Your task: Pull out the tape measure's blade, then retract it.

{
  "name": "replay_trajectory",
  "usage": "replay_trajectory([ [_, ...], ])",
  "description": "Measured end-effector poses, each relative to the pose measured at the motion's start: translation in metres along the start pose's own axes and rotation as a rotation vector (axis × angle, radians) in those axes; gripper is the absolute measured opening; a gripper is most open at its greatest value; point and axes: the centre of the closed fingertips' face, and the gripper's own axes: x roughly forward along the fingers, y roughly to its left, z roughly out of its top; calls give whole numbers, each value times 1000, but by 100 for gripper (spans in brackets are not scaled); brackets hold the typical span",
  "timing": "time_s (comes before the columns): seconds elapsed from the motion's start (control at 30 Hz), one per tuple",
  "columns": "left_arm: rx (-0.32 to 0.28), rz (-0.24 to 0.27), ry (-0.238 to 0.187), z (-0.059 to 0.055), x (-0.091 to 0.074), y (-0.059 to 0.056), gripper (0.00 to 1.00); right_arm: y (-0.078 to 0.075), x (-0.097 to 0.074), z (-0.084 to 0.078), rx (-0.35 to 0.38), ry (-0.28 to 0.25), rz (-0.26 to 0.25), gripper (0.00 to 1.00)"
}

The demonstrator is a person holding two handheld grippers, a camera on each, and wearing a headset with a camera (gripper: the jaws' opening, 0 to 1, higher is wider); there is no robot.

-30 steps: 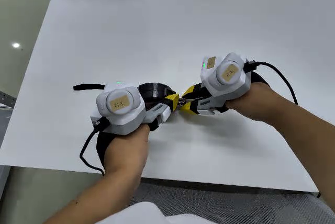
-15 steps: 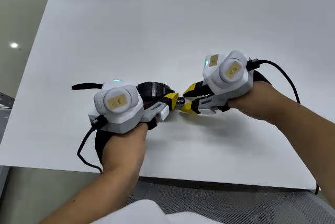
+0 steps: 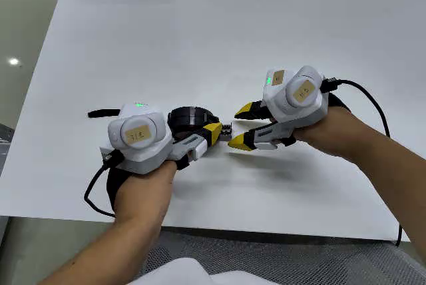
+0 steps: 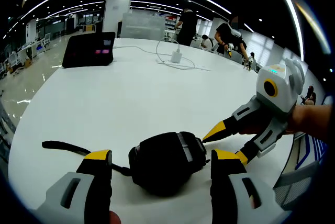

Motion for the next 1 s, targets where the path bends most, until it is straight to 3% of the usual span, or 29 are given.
replay_trajectory([
  [0.13, 45, -13, 6, 2, -5, -1, 78, 0, -2, -5, 22, 20, -3, 40],
  [0.53, 162, -65, 1, 4, -10, -8, 83, 3, -15, -9, 41, 8, -15, 50],
  [0.67, 127, -92, 12, 2, -11, -9, 78, 3, -15, -10, 59, 10, -14, 53],
  [1.0, 176, -129, 8, 3, -11, -11, 81, 3, -24, -14, 61, 9, -30, 57],
])
